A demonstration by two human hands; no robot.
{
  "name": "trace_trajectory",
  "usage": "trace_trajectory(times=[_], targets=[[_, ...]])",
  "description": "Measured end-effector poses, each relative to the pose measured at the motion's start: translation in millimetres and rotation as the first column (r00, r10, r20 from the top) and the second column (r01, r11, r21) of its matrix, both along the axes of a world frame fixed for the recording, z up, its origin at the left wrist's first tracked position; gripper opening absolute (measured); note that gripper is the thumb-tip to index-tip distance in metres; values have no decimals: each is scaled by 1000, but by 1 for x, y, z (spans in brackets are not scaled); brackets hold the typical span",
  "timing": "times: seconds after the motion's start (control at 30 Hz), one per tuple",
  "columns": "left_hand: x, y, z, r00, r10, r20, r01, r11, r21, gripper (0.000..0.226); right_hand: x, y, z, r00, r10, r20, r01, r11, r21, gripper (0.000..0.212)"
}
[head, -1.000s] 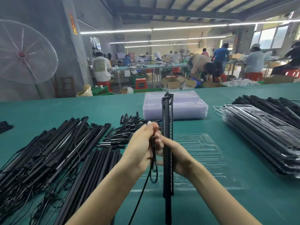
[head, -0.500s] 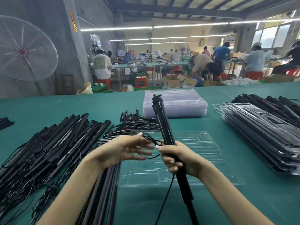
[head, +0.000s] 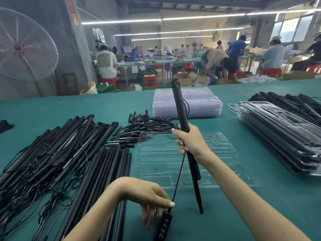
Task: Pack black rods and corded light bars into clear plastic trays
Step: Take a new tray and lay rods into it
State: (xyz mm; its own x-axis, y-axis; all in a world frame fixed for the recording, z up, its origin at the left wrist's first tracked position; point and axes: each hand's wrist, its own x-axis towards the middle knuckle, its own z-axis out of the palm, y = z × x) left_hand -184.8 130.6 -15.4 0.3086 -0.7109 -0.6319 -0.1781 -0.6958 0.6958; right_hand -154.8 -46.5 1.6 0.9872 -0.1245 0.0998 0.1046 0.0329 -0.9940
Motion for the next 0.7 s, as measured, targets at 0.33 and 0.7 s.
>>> trace_trajectory(times=[0.33, 0.7], targets=[[4, 3, 0, 990, -33, -137, -24, 918, -395, 19, 7, 1, 9, 958, -124, 260, 186, 956, -228, 20], [24, -8, 0, 592, 595, -544, -782, 260, -566, 30, -12, 7, -4, 917, 323, -233, -396, 805, -442, 18]])
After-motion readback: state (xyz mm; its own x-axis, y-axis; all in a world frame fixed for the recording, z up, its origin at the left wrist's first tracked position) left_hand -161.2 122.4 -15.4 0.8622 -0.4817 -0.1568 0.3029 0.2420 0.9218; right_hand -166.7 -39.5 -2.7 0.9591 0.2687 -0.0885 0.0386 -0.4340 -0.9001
